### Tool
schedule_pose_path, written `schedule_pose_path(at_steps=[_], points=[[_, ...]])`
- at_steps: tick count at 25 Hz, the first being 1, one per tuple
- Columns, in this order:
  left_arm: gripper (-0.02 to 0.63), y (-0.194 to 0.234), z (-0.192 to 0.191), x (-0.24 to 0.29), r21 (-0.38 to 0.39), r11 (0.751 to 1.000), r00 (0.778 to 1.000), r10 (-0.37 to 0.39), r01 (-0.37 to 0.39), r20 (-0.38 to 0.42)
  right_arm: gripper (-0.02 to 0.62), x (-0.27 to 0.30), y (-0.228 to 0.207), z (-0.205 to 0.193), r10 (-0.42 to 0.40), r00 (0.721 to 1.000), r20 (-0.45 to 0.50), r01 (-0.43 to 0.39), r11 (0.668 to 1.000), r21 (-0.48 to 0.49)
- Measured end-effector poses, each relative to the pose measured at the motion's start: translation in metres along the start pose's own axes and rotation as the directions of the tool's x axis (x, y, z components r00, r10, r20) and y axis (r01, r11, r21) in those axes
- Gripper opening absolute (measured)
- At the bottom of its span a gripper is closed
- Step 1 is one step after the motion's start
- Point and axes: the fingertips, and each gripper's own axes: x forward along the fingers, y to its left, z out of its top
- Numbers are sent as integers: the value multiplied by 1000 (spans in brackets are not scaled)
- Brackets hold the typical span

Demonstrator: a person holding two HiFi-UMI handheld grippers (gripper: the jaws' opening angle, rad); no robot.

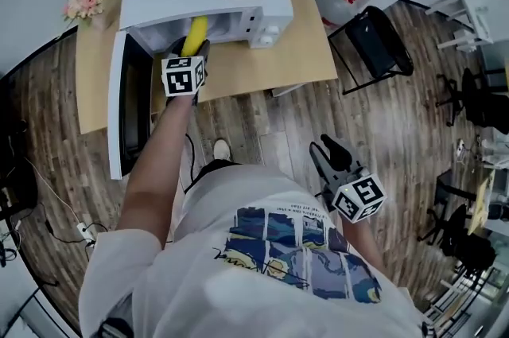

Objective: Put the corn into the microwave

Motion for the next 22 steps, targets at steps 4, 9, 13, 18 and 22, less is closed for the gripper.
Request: schedule_pose_path(at_steps=[4,9,13,18,22], points=[[255,10,-3,47,26,1000,999,7,-6,-32,121,-19,-11,-12,-106,994,-23,106,993,44],[255,14,2,92,72,997,998,13,-8,-61,121,-48,-19,-24,-218,975,-48,221,970,100],[255,12,7,119,106,994,996,25,-16,-86,120,-64,-24,-35,-275,958,-77,283,949,136],[255,7,12,136,140,989,991,62,-44,-120,120,-72,-28,-34,-295,951,-91,306,941,147],[255,5,6,147,173,983,987,79,-54,-140,120,-75,-33,-36,-303,948,-101,316,936,157]])
